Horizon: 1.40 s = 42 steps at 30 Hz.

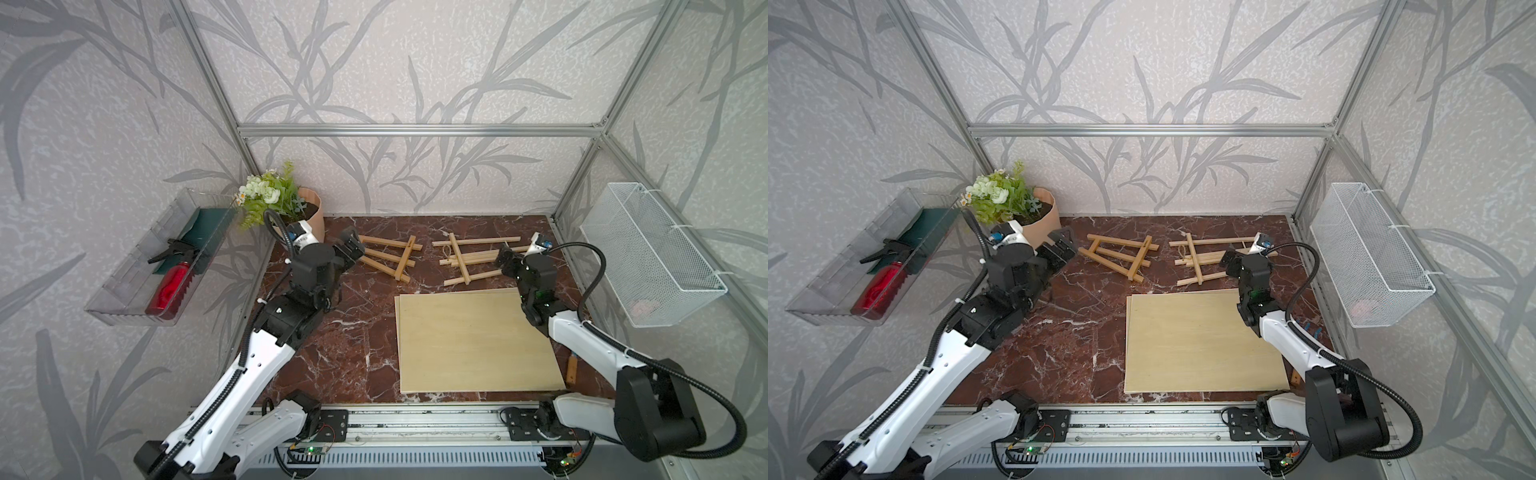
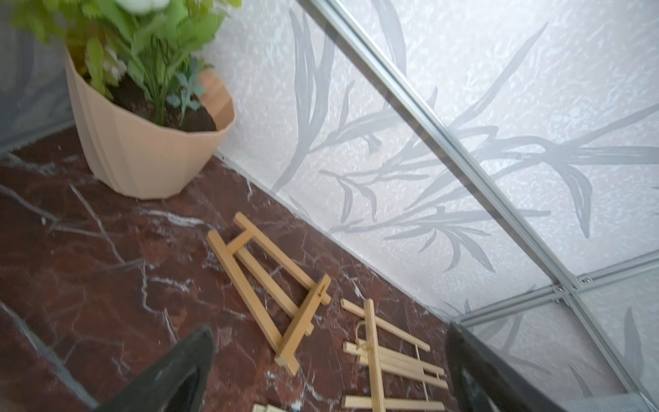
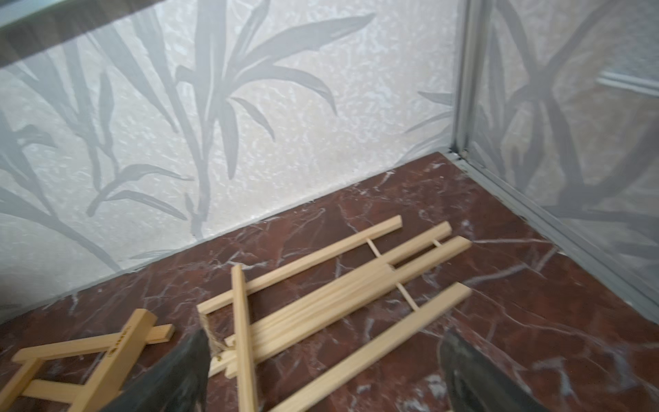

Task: Disassemble the easel
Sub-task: Place the easel at the center of the board, then reset both arms

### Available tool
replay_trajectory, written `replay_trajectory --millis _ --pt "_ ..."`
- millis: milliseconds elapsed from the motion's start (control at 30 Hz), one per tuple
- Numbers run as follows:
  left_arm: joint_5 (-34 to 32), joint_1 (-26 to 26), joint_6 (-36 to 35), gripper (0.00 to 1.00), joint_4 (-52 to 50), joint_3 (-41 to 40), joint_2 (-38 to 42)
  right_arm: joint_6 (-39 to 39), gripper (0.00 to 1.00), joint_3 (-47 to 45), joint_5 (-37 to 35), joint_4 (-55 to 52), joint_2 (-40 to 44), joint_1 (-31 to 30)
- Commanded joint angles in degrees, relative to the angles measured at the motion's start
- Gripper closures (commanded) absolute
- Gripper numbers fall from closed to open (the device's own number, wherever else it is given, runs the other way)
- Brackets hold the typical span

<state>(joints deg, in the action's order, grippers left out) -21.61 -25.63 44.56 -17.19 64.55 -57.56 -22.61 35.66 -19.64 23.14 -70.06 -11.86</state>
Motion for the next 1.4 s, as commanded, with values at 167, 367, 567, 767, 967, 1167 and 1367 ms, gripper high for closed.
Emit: replay_trajectory --millis 167,367,567,767,967,1167,1367 --pt "-7.7 7.1 -16.4 0.01 27.5 -21.1 5.1 8.5 0.01 -3.6 -4.7 -8.1 6.8 3.6" --pt "-15.6 10.9 -27.4 0.01 61.7 -39.6 3.6 17.1 0.01 -9.5 -4.7 0.9 7.8 3.8" --pt "-13.1 13.4 -32.1 0.01 45.1 -31.7 -4.1 24.5 0.01 -9.8 -2.0 6.2 1.1 3.8" --pt "-13.2 17.2 -34.9 0.01 39.8 -29.1 -12.9 28.2 0.01 -12.7 1.1 14.3 -3.2 3.9" --pt "-10.2 22.1 -35.3 0.01 33.5 -26.8 -20.3 29.6 0.01 -13.0 2.4 16.3 -6.9 4.2" --pt "-4.6 25.5 -34.3 0.01 35.2 -27.4 -27.0 29.2 0.01 -10.5 5.8 14.7 -11.4 5.3" --pt "-0.3 25.8 -36.6 0.01 46.1 -31.7 -28.8 25.1 0.01 -11.5 8.0 14.6 -10.0 9.1"
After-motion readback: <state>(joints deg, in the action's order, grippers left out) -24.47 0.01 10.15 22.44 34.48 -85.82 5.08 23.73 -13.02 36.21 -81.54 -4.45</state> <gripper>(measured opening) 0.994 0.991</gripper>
